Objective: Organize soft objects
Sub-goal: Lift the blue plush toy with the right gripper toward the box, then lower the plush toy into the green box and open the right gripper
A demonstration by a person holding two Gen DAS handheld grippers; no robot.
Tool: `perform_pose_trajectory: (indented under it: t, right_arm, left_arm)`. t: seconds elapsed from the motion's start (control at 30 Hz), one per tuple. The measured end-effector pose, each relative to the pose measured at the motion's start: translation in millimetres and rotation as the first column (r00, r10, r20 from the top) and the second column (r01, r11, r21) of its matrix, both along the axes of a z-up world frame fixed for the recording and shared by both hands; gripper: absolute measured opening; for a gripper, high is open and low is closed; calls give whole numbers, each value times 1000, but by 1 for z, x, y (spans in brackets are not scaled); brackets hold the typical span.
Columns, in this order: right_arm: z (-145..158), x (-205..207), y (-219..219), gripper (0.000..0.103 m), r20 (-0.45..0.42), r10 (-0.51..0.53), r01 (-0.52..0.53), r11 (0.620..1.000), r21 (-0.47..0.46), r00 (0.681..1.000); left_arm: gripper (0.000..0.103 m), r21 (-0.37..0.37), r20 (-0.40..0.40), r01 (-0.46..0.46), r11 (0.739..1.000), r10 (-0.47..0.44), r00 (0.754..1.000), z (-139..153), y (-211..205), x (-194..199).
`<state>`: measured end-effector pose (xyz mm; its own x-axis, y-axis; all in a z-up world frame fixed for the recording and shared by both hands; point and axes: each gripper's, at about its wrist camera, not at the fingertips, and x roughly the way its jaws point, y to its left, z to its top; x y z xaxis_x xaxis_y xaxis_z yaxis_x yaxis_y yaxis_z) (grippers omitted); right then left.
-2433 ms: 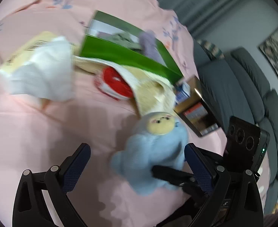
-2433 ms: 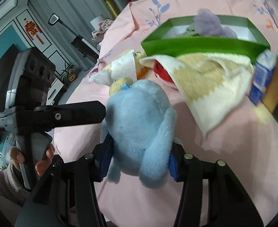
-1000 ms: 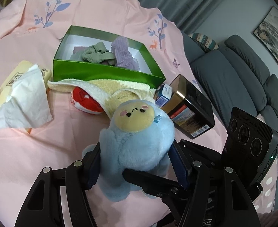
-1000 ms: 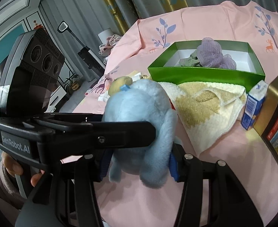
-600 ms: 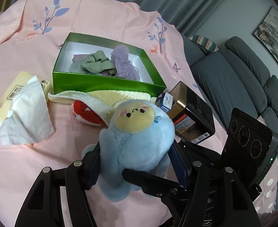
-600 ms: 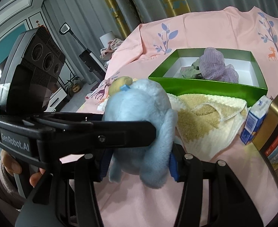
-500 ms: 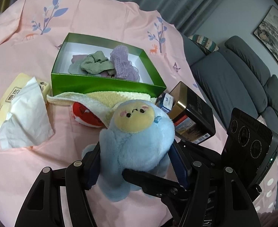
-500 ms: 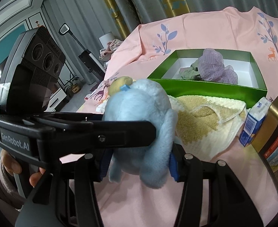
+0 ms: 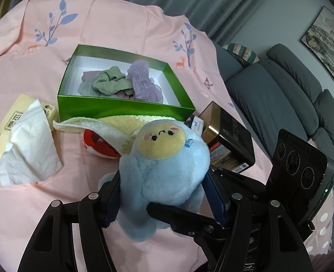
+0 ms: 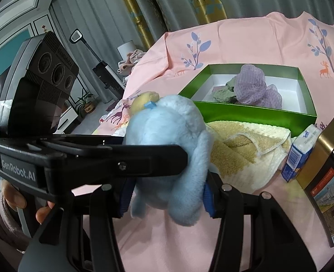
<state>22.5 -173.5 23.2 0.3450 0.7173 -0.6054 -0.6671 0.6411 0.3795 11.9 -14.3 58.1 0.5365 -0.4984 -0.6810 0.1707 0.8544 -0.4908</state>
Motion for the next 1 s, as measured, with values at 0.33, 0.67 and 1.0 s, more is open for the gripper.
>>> perform_pose_trajectory:
  t: [0.33,0.67,1.0]
  right_arm:
    - [3,-6,8,50,10,9,-9,1000,-15,1000]
    - [6,-8,10,50,20,5,-4,1000,-20,1000]
    - [25,7,-6,51,65,-65,65,998,13,996]
  left_arm:
    - [66,-16,11,-12,1000,13,1000,3,7,-11]
    - [66,-20,20,-13,1000,13,1000,6,6,-14]
    - [66,30,74,50,998,-52,996,35,-14,15]
